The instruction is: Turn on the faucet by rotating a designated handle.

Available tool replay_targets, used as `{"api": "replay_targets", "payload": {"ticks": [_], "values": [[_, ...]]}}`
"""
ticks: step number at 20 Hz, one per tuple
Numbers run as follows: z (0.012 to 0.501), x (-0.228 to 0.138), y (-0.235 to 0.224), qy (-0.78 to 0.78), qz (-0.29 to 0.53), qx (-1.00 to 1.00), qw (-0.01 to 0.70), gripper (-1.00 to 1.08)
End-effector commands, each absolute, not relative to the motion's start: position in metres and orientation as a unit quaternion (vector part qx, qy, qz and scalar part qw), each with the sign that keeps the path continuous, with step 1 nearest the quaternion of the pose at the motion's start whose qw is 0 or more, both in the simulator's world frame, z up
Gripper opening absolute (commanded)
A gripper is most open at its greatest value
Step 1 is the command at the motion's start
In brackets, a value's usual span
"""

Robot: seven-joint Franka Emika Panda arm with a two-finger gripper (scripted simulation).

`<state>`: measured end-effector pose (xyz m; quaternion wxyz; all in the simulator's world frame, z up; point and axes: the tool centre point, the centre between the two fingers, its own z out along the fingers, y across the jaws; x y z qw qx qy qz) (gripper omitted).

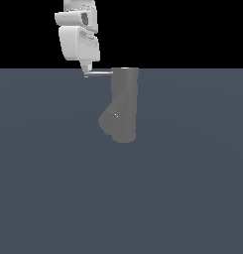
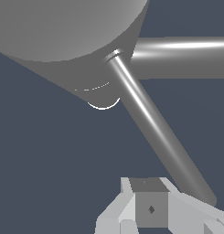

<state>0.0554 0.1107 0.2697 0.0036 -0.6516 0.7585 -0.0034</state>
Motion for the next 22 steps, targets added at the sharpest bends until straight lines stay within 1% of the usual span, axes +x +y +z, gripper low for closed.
{"api": "replay_targets", "payload": {"ticks": [1, 22], "values": [[0.270, 0.051, 0.107, 0.759, -0.003, -0.651, 0.002, -1.00], [0.270, 0.001, 0.070, 0.759, -0.001, -0.651, 0.001, -1.00]]}}
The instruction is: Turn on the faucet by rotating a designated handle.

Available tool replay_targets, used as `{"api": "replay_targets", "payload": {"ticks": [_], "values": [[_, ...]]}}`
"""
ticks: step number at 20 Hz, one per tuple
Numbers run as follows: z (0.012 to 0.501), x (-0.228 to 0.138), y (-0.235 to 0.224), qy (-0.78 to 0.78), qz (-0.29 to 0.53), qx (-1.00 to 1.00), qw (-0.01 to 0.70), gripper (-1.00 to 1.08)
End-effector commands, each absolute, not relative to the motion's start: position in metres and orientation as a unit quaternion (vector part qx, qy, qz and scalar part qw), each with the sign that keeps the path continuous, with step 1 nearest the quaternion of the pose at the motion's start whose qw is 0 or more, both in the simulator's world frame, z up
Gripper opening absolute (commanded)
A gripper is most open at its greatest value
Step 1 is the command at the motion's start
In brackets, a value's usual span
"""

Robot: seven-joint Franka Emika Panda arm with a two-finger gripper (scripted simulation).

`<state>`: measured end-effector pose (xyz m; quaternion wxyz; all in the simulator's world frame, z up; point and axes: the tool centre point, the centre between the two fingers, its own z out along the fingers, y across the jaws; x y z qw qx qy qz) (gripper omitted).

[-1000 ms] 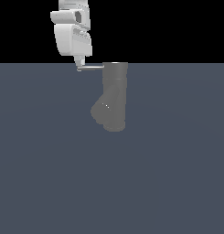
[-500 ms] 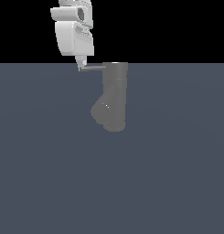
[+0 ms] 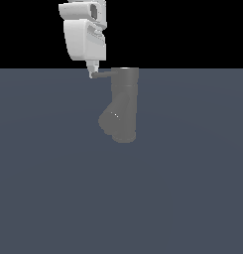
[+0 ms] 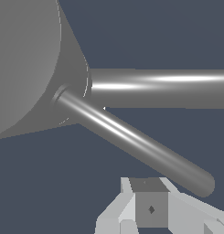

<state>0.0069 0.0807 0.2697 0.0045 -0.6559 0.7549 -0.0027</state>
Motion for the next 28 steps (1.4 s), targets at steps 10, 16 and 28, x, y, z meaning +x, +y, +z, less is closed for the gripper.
{"api": "replay_targets", "payload": {"ticks": [10, 16, 28], "values": [[0.270, -0.023, 0.051, 0.759, 0.000, -0.651, 0.000, -1.00], [0.270, -0.026, 0.046, 0.754, -0.002, -0.656, 0.001, -1.00], [0.270, -0.036, -0.040, 0.759, 0.000, -0.652, 0.000, -1.00]]}}
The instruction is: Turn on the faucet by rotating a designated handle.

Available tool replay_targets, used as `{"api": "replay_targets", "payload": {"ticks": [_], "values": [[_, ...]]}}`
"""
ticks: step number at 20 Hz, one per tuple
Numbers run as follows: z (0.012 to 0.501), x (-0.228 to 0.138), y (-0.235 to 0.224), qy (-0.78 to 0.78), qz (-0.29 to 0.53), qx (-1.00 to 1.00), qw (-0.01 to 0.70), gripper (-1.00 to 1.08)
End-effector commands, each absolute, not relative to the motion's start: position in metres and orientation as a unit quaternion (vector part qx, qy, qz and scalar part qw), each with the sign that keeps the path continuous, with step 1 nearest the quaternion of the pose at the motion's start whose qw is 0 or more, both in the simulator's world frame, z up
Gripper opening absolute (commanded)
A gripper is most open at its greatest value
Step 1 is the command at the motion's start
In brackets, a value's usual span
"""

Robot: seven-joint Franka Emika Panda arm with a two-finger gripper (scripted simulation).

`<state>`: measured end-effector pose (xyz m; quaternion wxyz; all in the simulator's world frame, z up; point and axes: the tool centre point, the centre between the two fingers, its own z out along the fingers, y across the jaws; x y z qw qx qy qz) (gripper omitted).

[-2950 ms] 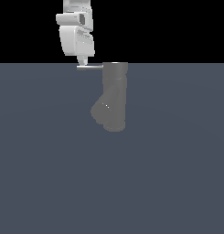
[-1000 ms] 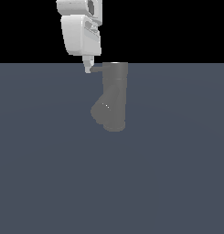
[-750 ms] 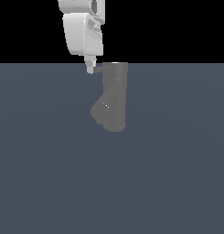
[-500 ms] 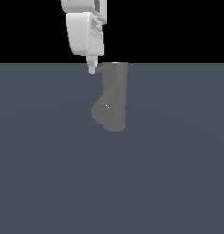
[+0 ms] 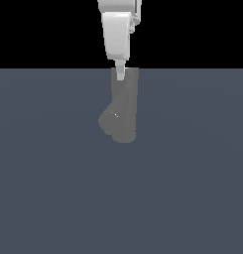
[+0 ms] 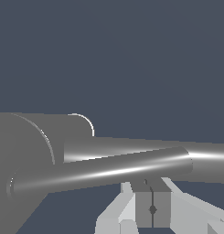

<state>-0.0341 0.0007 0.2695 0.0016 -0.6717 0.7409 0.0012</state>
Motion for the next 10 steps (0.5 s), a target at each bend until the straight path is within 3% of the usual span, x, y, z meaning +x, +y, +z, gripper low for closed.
{"api": "replay_targets", "payload": {"ticks": [1, 3, 4, 10], "values": [[0.270, -0.037, -0.047, 0.759, 0.000, -0.651, 0.000, -1.00], [0.270, -0.038, -0.053, 0.759, 0.000, -0.651, 0.000, -1.00], [0.270, -0.035, -0.016, 0.741, 0.002, -0.672, 0.001, -1.00], [0.270, -0.025, -0.033, 0.744, 0.001, -0.669, 0.001, -1.00]]}}
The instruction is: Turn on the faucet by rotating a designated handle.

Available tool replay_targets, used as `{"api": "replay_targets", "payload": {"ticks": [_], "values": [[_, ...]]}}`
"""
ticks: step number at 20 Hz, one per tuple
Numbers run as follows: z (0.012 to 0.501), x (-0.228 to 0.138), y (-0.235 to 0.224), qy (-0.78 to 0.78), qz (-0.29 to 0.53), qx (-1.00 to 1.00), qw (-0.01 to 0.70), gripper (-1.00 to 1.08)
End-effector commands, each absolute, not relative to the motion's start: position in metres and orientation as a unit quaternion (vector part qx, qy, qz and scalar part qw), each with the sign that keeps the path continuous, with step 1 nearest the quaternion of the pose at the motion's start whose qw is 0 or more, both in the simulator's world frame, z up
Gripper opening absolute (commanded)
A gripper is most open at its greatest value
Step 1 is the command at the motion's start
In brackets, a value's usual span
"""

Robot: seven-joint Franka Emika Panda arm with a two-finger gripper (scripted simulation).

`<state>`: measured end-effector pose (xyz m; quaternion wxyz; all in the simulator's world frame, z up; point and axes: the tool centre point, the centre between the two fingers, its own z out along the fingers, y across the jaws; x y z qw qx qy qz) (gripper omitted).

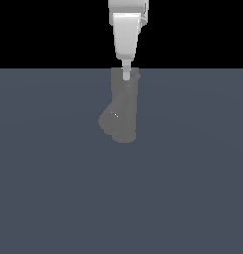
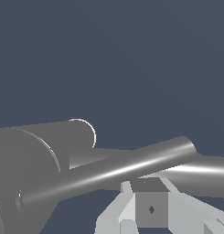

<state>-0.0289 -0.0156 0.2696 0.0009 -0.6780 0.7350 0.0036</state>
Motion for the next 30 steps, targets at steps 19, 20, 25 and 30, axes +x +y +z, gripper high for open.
{"api": "replay_targets", "payload": {"ticks": [19, 20, 25, 30], "values": [[0.270, 0.005, -0.085, 0.752, 0.001, -0.659, 0.001, -1.00], [0.270, 0.006, -0.088, 0.752, 0.001, -0.659, 0.001, -1.00], [0.270, 0.013, -0.101, 0.755, 0.000, -0.656, 0.000, -1.00], [0.270, 0.020, -0.114, 0.757, 0.000, -0.654, 0.000, -1.00]]}}
